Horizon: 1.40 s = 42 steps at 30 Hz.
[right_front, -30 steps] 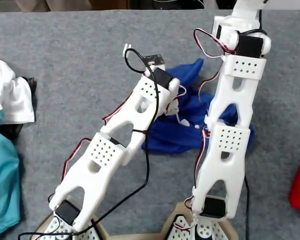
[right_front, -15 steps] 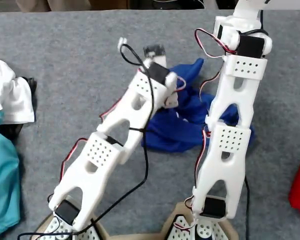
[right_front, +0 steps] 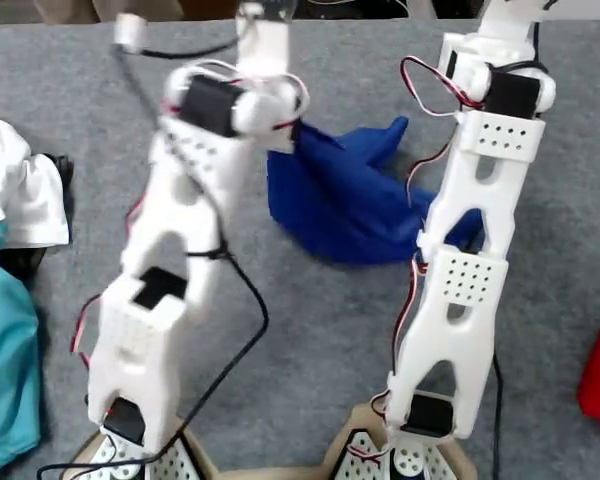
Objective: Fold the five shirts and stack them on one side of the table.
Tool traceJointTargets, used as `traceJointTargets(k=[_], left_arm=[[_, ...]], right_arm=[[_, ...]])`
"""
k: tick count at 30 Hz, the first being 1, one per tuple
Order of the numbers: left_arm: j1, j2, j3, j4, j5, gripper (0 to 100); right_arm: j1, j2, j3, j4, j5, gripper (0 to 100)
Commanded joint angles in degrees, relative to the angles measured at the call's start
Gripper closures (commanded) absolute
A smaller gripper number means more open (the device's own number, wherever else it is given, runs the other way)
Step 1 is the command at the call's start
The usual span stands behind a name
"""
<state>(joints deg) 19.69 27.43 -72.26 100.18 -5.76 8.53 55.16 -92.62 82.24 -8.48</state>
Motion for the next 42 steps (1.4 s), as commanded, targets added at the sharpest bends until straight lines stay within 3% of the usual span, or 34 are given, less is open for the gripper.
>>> traceJointTargets(k=[1,4,8,14,18,24,29,34,42], left_arm=[[-2.6,-9.5,-2.3,0.6,-12.5,98],[-5.0,-13.4,-1.1,0.6,-17.6,98],[-11.7,-18.2,0.4,0.6,-18.3,98],[-19.1,-27.0,12.7,0.7,-5.7,98],[-18.5,-39.4,31.0,0.8,0.3,98],[-7.6,-58.8,62.7,0.7,0.3,98],[-1.5,-63.3,79.6,0.6,0.1,98],[-0.8,-63.3,87.8,0.6,-1.9,98],[-1.1,-63.3,96.4,0.6,-3.9,98]], right_arm=[[1.5,-1.7,-2.8,-0.8,0.2,99.3],[2.9,-1.8,-2.9,1.2,0.5,99.3],[3.8,-4.3,-2.3,8.7,3.0,99.2],[4.0,-9.5,-2.3,19.7,5.9,99.2],[4.6,-12.7,-2.2,20.1,6.2,99.2],[4.4,-18.2,-0.1,20.2,8.1,99.3],[4.4,-28.9,16.4,20.2,8.3,99.3],[1.7,-45.0,43.7,20.2,12.8,99.2],[-12.0,-63.7,79.1,17.4,19.6,99.2]])
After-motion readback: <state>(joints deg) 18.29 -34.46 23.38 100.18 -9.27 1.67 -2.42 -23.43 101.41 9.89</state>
